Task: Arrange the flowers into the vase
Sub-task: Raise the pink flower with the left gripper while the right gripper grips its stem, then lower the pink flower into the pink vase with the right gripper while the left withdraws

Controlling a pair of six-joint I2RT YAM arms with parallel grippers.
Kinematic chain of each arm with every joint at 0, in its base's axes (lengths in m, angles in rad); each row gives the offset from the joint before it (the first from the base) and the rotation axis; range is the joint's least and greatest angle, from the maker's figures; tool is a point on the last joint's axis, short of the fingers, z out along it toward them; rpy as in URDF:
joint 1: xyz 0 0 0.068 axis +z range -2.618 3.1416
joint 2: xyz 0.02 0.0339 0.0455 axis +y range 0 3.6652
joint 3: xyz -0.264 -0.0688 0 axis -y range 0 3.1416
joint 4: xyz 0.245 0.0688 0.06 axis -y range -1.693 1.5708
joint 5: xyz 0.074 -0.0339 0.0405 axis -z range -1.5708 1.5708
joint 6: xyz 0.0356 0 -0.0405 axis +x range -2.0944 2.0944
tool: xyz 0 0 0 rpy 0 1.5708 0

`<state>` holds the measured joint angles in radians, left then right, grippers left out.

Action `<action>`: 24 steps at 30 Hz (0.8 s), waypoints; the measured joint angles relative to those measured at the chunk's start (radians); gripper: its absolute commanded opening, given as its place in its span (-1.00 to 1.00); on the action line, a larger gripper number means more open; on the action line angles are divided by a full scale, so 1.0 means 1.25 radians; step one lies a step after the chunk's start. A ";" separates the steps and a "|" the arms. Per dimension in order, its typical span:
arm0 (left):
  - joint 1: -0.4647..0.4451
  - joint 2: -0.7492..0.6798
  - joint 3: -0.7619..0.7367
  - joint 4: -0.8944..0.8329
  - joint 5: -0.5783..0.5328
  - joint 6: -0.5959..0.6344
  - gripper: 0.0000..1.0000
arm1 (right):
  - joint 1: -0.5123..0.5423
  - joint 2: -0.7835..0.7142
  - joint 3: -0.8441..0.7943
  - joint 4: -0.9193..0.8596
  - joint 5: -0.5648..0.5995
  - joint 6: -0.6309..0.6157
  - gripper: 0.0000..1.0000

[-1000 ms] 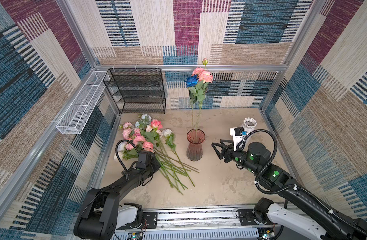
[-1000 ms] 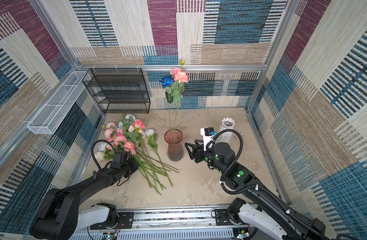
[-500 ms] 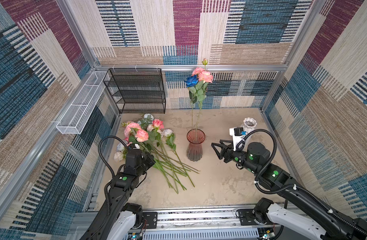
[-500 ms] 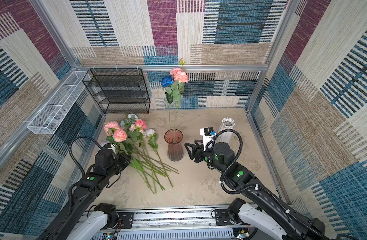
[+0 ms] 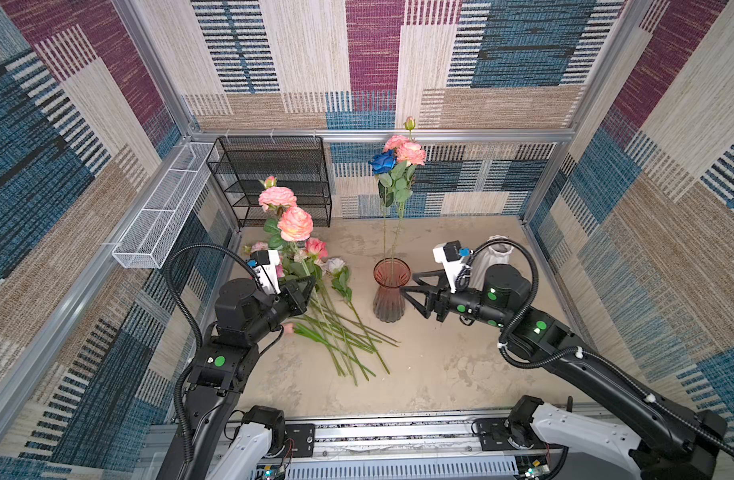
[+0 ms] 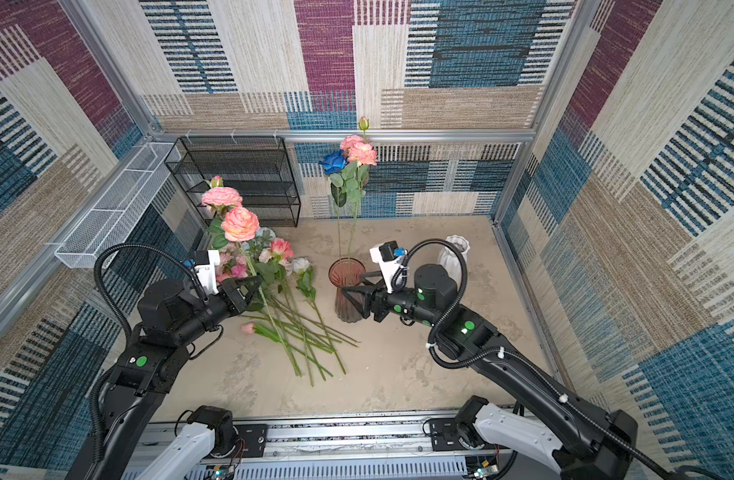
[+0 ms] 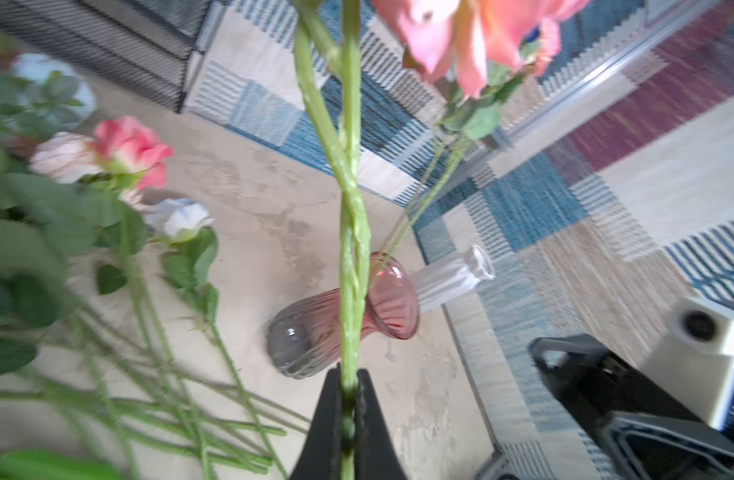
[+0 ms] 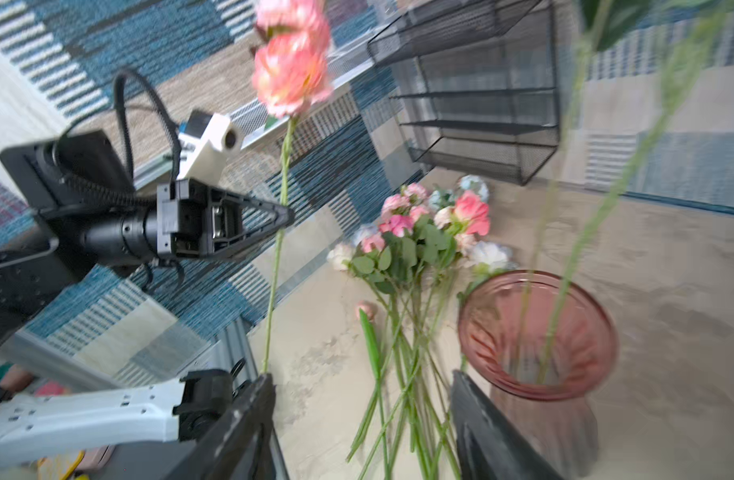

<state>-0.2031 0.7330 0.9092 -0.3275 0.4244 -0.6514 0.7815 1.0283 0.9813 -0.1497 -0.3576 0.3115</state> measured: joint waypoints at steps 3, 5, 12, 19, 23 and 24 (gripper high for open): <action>0.000 0.018 -0.001 0.098 0.106 -0.007 -1.00 | 0.077 0.081 0.062 -0.009 -0.057 -0.013 0.40; 0.000 0.033 -0.010 0.177 0.163 -0.031 -1.00 | 0.100 0.125 0.094 -0.004 -0.095 -0.013 0.40; -0.006 0.052 -0.029 0.379 0.298 -0.107 -1.00 | 0.119 0.230 0.188 0.021 -0.176 -0.006 0.33; -0.029 0.072 -0.029 0.479 0.361 -0.147 -1.00 | 0.123 0.290 0.239 0.037 -0.210 0.002 -0.22; -0.035 0.079 -0.029 0.504 0.377 -0.153 -0.76 | 0.123 0.291 0.245 0.051 -0.211 0.006 -0.88; -0.035 0.080 -0.029 0.506 0.376 -0.153 -0.60 | 0.123 0.291 0.245 0.055 -0.211 0.008 -0.99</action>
<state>-0.2470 0.8326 0.8730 0.3050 0.8948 -0.8421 0.9348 1.3914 1.2877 -0.0811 -0.6209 0.3218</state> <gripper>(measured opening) 0.080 0.110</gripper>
